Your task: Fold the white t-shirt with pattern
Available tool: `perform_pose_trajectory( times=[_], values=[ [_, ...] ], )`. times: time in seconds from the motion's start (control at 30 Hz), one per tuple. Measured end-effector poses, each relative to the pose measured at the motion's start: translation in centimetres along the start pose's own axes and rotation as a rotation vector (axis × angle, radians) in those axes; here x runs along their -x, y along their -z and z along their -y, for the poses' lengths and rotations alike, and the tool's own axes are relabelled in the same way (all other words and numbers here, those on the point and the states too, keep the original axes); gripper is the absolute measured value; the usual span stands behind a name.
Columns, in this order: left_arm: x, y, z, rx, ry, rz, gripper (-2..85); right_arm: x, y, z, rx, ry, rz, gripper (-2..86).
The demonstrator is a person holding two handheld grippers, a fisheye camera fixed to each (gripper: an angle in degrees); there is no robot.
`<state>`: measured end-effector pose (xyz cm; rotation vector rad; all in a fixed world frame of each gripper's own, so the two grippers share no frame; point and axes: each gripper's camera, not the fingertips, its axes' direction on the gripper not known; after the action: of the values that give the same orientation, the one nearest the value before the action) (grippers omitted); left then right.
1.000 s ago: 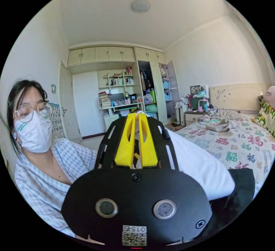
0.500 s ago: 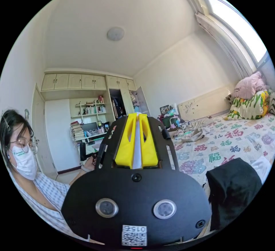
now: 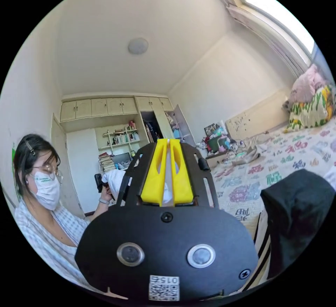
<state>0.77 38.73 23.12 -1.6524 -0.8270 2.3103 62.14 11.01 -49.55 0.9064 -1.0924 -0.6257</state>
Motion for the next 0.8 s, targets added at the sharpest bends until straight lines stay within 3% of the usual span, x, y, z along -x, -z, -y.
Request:
perform_pose_trajectory(
  times=[0.17, 0.27, 0.33, 0.37, 0.43, 0.5, 0.67, 0.73, 0.8],
  values=[
    [-1.2, 0.2, 1.2, -0.056, -0.051, 0.110, 0.6, 1.6, -3.0, 0.5, 0.004, 0.083, -0.125, 0.8],
    [1.9, -3.7, 0.1, 0.099, 0.027, 0.160, 1.5, -1.6, -8.4, -1.7, 0.175, 0.071, -0.298, 1.5],
    [6.6, -7.9, -2.6, 0.310, 0.228, 0.263, 1.9, -5.6, -12.9, -6.0, 0.425, 0.013, -0.452, 2.8],
    [7.8, -8.9, -3.6, 0.377, 0.287, 0.319, 1.9, -6.4, -13.5, -7.2, 0.462, -0.020, -0.462, 3.2],
    [10.9, -11.7, -7.4, 0.598, 0.383, 0.472, 2.2, -7.5, -15.0, -9.9, 0.541, -0.127, -0.290, 3.4],
    [11.2, -13.0, -8.6, 0.714, 0.388, 0.442, 2.8, -5.6, -16.2, -10.3, 0.593, -0.071, -0.094, 4.1],
    [4.6, -15.6, -8.2, 0.767, 0.143, 0.105, 4.2, 4.1, -21.5, -16.3, 0.911, 0.288, 0.123, 6.0],
    [-0.5, -17.8, -9.0, 0.850, -0.016, -0.124, 5.0, 8.9, -24.4, -21.6, 1.088, 0.431, 0.333, 7.5],
    [-5.0, -19.5, -10.1, 0.935, -0.195, -0.188, 5.9, 12.3, -25.7, -25.8, 1.190, 0.547, 0.469, 8.5]
  ],
)
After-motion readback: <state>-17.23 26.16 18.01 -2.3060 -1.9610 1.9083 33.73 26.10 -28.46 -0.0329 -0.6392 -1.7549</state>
